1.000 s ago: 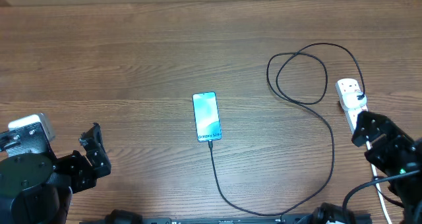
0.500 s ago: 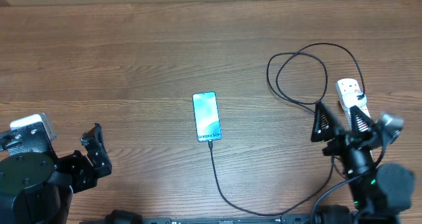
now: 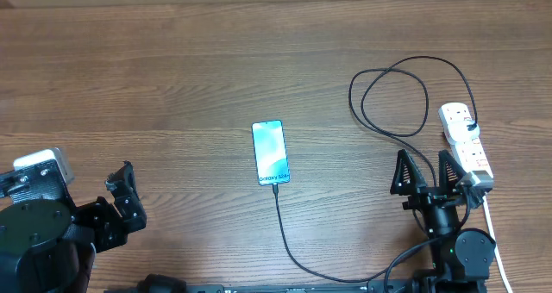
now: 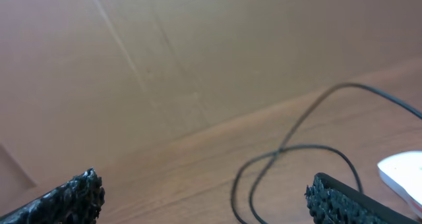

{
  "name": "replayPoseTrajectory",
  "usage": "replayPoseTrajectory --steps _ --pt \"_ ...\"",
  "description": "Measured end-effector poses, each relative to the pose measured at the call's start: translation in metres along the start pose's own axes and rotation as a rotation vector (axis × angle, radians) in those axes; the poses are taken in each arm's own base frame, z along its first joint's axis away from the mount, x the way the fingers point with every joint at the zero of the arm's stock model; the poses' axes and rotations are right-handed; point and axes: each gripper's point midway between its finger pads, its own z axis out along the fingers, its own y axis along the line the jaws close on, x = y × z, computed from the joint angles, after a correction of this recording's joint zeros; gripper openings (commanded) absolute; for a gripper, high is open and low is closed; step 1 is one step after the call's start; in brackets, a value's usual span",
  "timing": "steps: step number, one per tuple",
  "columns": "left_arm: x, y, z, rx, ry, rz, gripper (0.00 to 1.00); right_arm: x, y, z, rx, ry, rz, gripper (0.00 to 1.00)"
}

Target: Plug charger to phone and switch on socket

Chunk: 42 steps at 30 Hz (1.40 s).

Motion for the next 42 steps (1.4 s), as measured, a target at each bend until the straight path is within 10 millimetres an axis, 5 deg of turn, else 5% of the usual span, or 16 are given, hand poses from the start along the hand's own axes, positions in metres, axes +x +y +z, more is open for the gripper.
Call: replayPoseTrajectory --steps 6,42 --pt "0.000 0.000 0.000 0.000 0.000 0.000 0.99 0.026 -0.020 0.002 0.070 0.058 0.006 1.00" --pt "0.000 0.000 0.000 0.000 0.000 0.000 1.00 0.024 -0.023 0.002 0.085 0.048 -0.046 1.00"
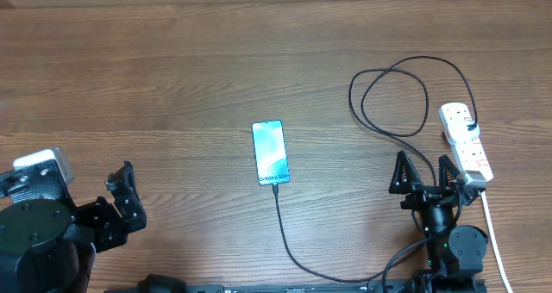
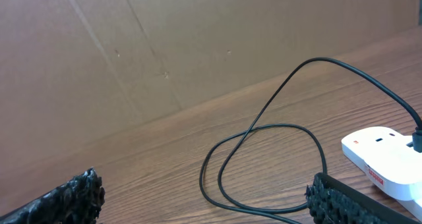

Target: Plug charger to phone and switch on socket

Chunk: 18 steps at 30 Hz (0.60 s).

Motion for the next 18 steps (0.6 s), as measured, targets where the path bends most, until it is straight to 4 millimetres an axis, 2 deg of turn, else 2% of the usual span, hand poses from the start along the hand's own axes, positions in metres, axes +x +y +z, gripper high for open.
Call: replayPoseTrajectory --steps 12,18 --pt "0.010 0.008 -0.001 -0.027 0.031 0.003 1.00 0.000 0.000 0.000 0.000 0.000 0.000 1.00" --pt "0.033 0.023 -0.001 -0.042 -0.018 -0.060 1.00 0.000 0.000 0.000 0.000 0.000 0.000 1.00"
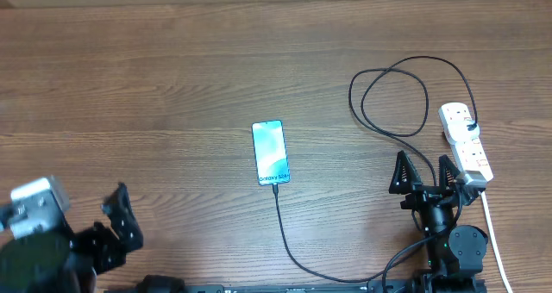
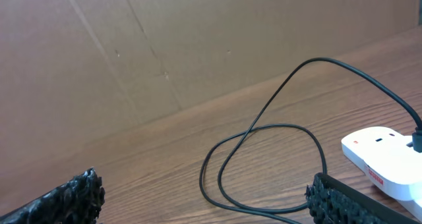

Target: Plug charger to phone and switch on socket

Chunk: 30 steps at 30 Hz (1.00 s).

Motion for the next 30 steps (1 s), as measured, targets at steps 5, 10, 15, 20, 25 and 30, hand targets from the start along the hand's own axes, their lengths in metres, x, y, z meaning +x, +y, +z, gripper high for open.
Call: replayPoseTrajectory --steps 5,10,15,20,25,30 --pt "0.026 0.010 0.016 0.020 -0.113 -0.078 1.00 0.000 0.000 0.000 0.000 0.000 0.001 1.00" --pt "0.061 0.011 0.055 0.049 -0.181 -0.129 1.00 0.000 0.000 0.000 0.000 0.000 0.000 1.00" --pt "0.088 -0.001 0.108 0.114 -0.247 -0.159 0.99 0.000 0.000 0.000 0.000 0.000 0.000 1.00" --pt "0.102 -0.019 0.156 0.192 -0.321 -0.180 0.99 0.000 0.000 0.000 0.000 0.000 0.000 1.00" --pt "0.110 -0.029 0.191 0.239 -0.391 -0.196 0.99 0.000 0.000 0.000 0.000 0.000 0.000 1.00" --pt "0.106 -0.031 0.199 0.262 -0.476 -0.220 0.99 0.000 0.000 0.000 0.000 0.001 0.000 1.00"
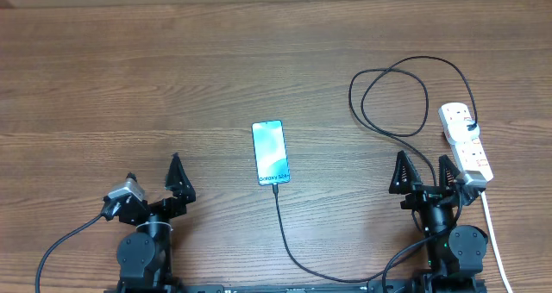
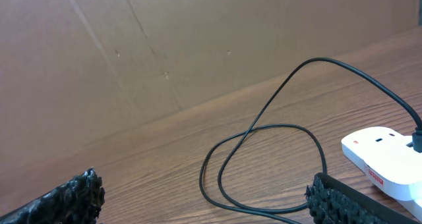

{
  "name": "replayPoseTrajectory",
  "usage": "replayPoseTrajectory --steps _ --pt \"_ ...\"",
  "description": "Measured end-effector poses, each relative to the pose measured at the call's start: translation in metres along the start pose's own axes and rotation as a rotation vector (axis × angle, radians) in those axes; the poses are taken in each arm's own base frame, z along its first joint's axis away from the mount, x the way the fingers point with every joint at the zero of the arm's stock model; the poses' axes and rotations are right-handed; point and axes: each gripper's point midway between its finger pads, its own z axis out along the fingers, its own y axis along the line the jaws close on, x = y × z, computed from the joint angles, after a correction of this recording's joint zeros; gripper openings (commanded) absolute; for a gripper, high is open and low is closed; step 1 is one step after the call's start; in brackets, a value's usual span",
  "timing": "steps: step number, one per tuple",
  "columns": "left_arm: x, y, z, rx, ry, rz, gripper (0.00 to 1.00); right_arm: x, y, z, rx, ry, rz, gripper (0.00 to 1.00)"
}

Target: Plug charger to phone and switch on socket

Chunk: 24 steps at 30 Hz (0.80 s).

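Observation:
The phone [image 1: 270, 152] lies face up mid-table with its screen lit. A black charger cable [image 1: 281, 228] meets its near end and runs toward the front edge. At the right, a white power strip [image 1: 466, 146] carries a plug, and from it the cable curls into a loop [image 1: 392, 95]. My right gripper [image 1: 424, 168] stands open just left of the strip, holding nothing. Its wrist view shows the strip [image 2: 389, 161] and cable loop [image 2: 264, 158] ahead of the open gripper [image 2: 204, 197]. My left gripper [image 1: 155, 177] is open at the front left, far from the phone.
A brown cardboard wall [image 2: 198, 46] rises behind the table's far edge. The strip's white lead [image 1: 492, 233] runs off the front right beside the right arm. Both arm bases sit at the front edge.
The left arm, then large in view at the far left edge, now sits folded and smaller at the front left, its gripper open. The right arm, phone and cable have not moved.
At first the right gripper was open beside the power strip, its camera pointed higher, and the left arm loomed at the far left. The right arm then drew back slightly and has stayed there. The left arm shifted lower, then came to rest at the front left.

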Motion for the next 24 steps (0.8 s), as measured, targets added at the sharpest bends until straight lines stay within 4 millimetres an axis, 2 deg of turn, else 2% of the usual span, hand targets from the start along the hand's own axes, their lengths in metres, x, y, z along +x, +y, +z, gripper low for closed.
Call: replayPoseTrajectory --steps 8,14,24 --pt "-0.0001 0.0042 0.0037 -0.003 -0.038 0.026 1.00 -0.0003 0.0001 0.0000 0.000 -0.001 0.000 1.00" --pt "0.0032 -0.0010 0.0038 0.029 -0.021 0.119 1.00 -0.0002 0.0001 0.0000 0.000 -0.001 0.000 1.00" --pt "0.0063 -0.0049 0.0037 0.054 -0.008 0.175 1.00 -0.0002 0.0001 0.0000 0.000 -0.001 0.000 1.00"
